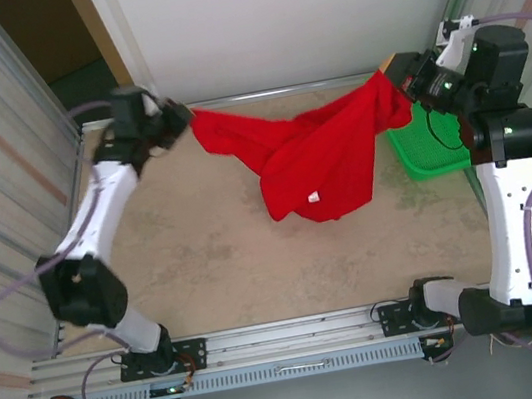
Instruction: Fold the inside-out t-shirt
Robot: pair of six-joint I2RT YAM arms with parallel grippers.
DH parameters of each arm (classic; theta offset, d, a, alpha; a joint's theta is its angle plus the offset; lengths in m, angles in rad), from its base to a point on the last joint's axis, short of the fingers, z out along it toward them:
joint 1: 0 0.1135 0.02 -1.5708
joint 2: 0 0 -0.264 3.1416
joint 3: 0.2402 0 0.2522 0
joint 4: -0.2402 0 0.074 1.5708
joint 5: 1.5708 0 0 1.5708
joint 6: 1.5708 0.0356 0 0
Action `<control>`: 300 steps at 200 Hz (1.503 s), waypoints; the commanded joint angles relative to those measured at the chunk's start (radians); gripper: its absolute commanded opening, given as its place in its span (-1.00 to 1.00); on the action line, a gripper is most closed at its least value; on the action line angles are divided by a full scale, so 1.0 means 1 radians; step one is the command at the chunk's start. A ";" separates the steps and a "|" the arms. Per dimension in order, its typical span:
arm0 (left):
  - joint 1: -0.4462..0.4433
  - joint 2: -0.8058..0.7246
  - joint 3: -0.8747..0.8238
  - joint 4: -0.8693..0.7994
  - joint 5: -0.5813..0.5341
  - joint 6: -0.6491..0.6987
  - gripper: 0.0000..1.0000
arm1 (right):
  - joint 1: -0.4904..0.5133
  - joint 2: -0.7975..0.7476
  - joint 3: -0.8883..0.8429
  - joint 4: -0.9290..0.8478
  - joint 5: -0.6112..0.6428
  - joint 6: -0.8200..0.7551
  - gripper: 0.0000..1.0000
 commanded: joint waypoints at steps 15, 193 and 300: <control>0.051 -0.132 0.084 -0.112 0.035 0.035 -1.00 | -0.003 0.019 0.037 0.168 -0.142 0.152 -1.00; -0.439 -0.285 -0.616 0.061 -0.238 0.046 0.67 | 0.211 0.102 -0.133 0.126 0.162 -0.050 -1.00; -0.936 0.411 -0.107 0.082 -0.287 0.271 0.59 | 0.173 0.175 -0.080 0.110 0.236 -0.053 -1.00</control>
